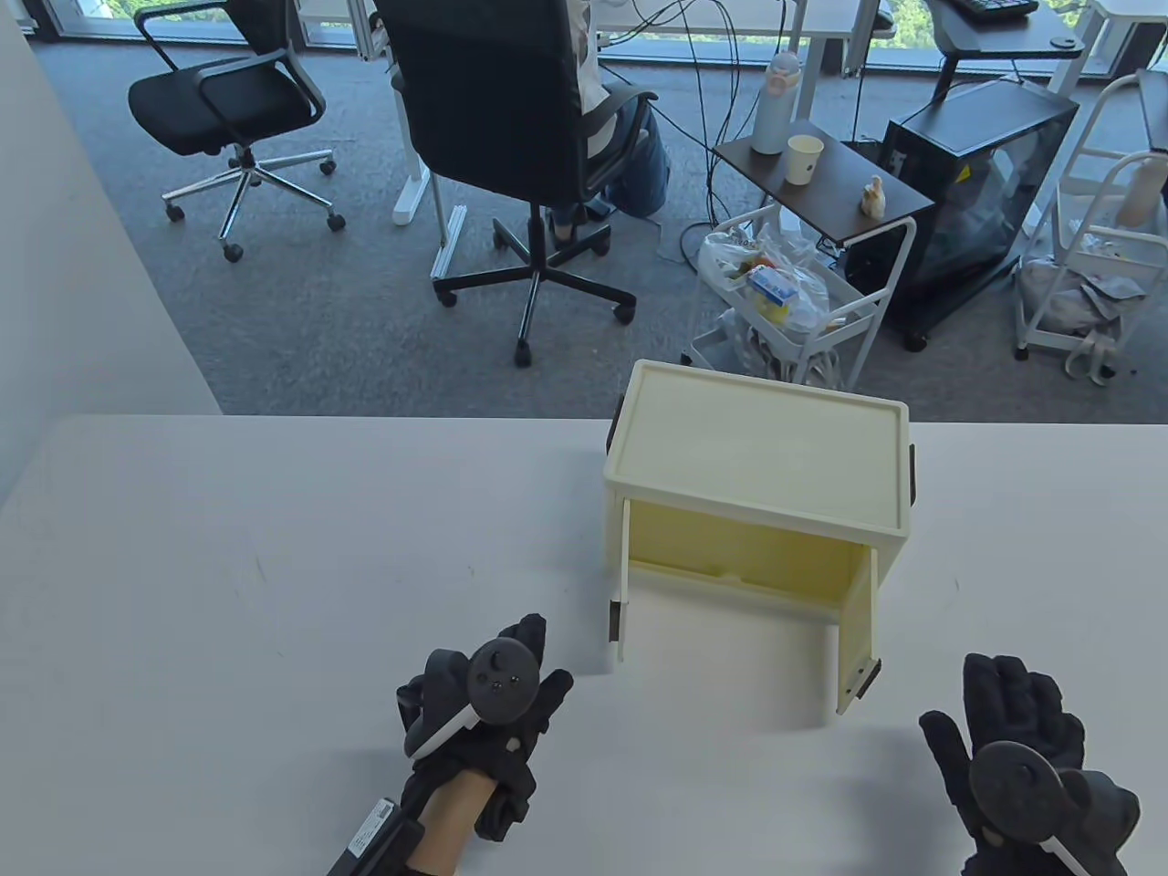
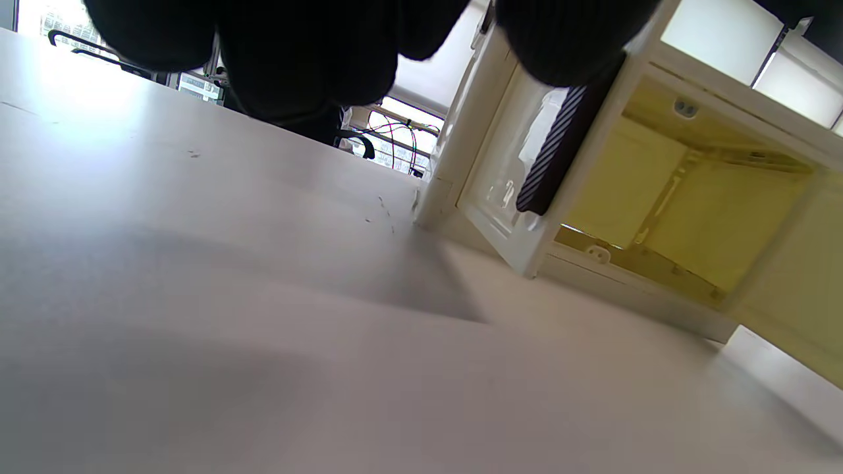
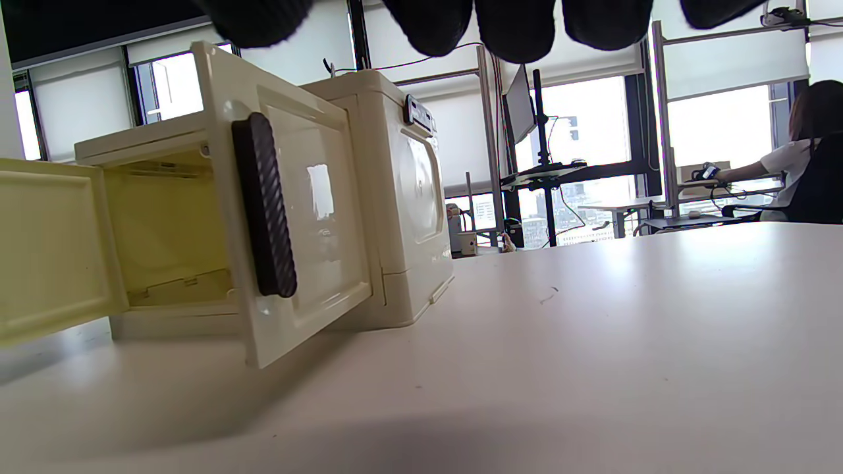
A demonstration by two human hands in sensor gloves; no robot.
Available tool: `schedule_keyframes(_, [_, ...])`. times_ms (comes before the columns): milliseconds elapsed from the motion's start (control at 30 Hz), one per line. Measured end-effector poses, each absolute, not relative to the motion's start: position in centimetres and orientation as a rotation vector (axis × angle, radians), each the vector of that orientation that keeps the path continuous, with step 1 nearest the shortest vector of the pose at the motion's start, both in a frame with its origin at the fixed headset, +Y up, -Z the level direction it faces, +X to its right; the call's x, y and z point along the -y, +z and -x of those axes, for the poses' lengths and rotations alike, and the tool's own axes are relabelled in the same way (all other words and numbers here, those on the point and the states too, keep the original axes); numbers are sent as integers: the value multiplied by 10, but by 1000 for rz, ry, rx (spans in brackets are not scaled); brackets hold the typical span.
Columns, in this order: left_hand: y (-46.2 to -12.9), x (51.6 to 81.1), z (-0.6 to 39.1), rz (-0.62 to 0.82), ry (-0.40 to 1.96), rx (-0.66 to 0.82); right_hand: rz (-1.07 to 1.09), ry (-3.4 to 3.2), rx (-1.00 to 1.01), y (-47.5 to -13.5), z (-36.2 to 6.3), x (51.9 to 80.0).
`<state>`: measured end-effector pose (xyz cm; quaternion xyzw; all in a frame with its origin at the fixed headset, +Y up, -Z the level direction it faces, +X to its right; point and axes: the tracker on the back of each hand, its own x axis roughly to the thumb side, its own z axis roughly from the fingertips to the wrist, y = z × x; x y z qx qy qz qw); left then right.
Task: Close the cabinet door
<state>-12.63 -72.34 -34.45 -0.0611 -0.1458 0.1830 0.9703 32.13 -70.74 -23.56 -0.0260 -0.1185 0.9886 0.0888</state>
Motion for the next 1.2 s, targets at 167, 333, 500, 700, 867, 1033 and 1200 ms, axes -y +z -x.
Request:
schedule_keyframes(167, [-362, 727, 114, 142, 370, 301, 54, 2938, 362, -236, -320, 707])
schedule_keyframes(333, [-374, 732, 101, 161, 381, 318, 44, 2928, 347, -236, -320, 707])
schedule_keyframes(500, [-382, 732, 86, 165, 386, 345, 37, 2924, 343, -236, -320, 707])
schedule_keyframes(700, [-388, 729, 72, 173, 418, 360, 27, 2933, 344, -236, -318, 707])
schedule_keyframes(867, [-393, 726, 57, 174, 407, 364, 24, 2945, 337, -236, -317, 707])
schedule_keyframes(1033, [-401, 723, 38, 176, 382, 369, 25, 2941, 333, -237, -317, 707])
schedule_keyframes(1200, [-411, 722, 16, 179, 373, 373, 32, 2933, 330, -237, -318, 706])
